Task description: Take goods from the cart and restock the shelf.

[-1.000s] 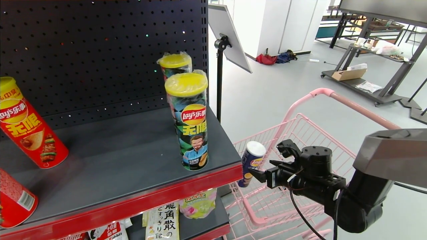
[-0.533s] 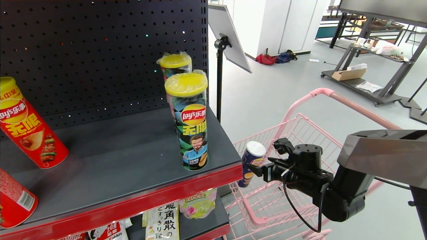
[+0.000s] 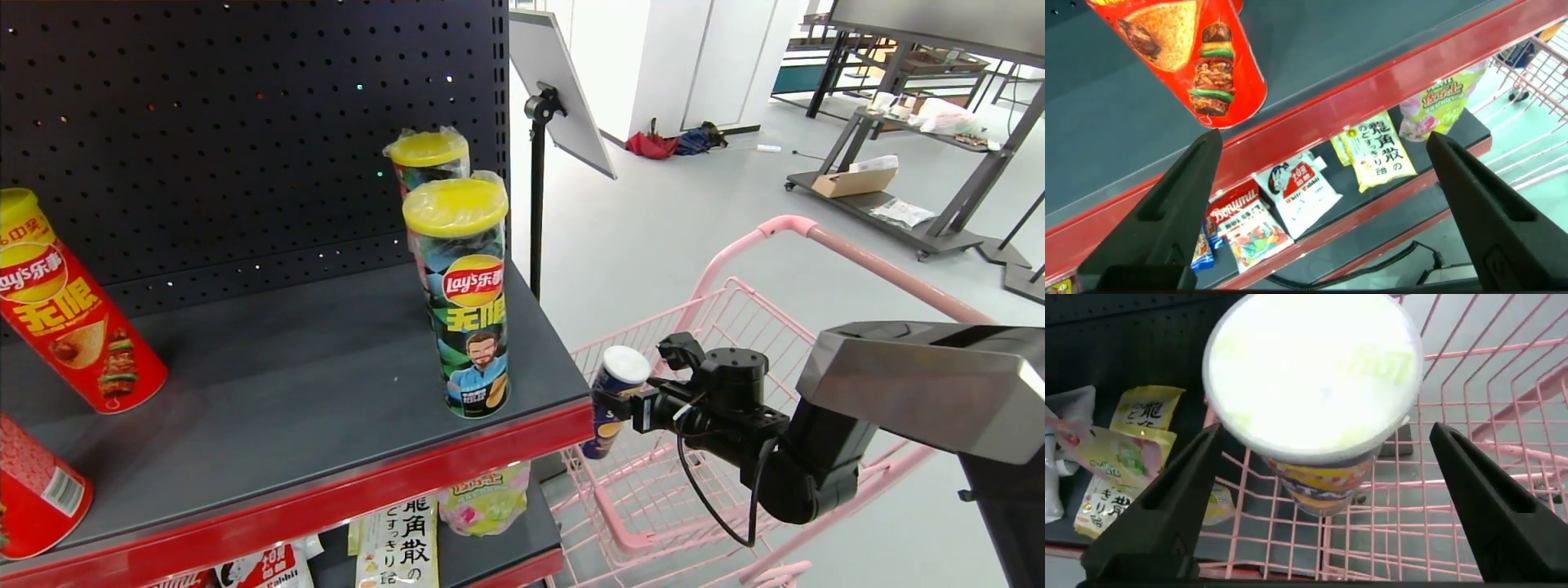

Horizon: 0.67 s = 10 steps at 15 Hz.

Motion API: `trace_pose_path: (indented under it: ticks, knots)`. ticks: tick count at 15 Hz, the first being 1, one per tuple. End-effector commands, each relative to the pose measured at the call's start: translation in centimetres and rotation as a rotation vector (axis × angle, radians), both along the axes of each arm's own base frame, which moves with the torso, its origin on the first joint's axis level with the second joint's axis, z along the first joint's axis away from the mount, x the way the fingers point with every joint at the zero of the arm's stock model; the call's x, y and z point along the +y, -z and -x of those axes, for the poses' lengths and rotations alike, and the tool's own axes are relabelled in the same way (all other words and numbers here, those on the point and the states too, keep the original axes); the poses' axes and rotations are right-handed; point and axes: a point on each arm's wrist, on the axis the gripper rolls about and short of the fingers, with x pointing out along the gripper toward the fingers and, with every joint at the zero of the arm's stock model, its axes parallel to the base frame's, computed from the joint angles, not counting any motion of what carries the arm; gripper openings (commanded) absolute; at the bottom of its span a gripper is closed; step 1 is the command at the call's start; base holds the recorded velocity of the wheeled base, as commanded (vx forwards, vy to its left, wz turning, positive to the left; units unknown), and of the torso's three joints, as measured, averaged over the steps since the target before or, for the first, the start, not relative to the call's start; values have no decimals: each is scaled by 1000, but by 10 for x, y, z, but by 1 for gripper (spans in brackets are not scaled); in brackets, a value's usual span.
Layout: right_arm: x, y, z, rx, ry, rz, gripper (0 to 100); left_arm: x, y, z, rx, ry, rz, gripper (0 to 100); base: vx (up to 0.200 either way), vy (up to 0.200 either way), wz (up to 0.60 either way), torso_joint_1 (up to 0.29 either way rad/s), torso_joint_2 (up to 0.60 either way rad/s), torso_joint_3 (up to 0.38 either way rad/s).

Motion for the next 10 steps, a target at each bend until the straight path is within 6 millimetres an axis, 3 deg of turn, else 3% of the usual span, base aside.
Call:
trace_pose_path:
  ticks: [1, 10]
  knots:
    - [3, 8, -6, 3, -3, 1, 100, 0, 0, 0, 2, 1, -1, 100, 0, 0, 0, 0, 0, 0]
    - [10, 17, -30, -4, 8, -25, 100, 0, -1, -3, 17, 3, -17, 100, 0, 0, 0, 0, 0, 0]
